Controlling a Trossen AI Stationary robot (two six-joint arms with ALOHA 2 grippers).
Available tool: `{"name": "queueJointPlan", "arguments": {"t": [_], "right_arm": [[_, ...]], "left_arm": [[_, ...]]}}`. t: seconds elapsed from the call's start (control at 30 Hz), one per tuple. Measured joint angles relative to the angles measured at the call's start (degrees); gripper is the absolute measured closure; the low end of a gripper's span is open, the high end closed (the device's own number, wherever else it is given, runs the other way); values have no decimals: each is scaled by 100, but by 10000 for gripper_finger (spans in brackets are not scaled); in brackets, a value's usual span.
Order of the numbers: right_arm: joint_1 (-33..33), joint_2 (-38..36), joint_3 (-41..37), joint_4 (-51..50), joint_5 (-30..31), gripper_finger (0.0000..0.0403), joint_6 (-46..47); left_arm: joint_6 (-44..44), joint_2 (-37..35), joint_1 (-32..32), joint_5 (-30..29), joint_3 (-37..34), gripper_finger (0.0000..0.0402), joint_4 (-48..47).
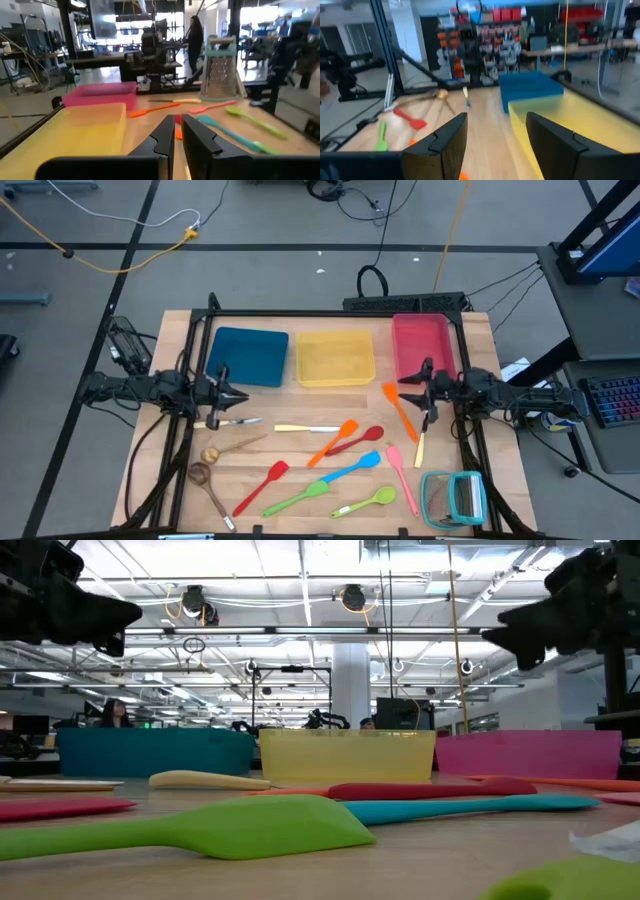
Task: Pick & Place Kitchen Items
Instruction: Put the left yellow knife into the blue bin
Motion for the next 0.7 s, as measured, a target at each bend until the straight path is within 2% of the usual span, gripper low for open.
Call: {"name": "queueJointPlan", "arguments": {"t": [0.27, 0.5, 0.6, 0.7], "right_arm": [[0, -2, 0, 1004, 2, 206, -53], [0, 0, 0, 1478, 45, 206, -93], [0, 0, 0, 1530, 341, 206, -96], [0, 9, 0, 1493, 955, 206, -178]], "left_arm": [[259, 1, 0, -22, 0, 364, -3], [651, 1, 0, -756, 2, 362, 51], [870, 1, 0, -790, 4, 345, 62], [903, 1, 0, -794, 4, 315, 71]]}}
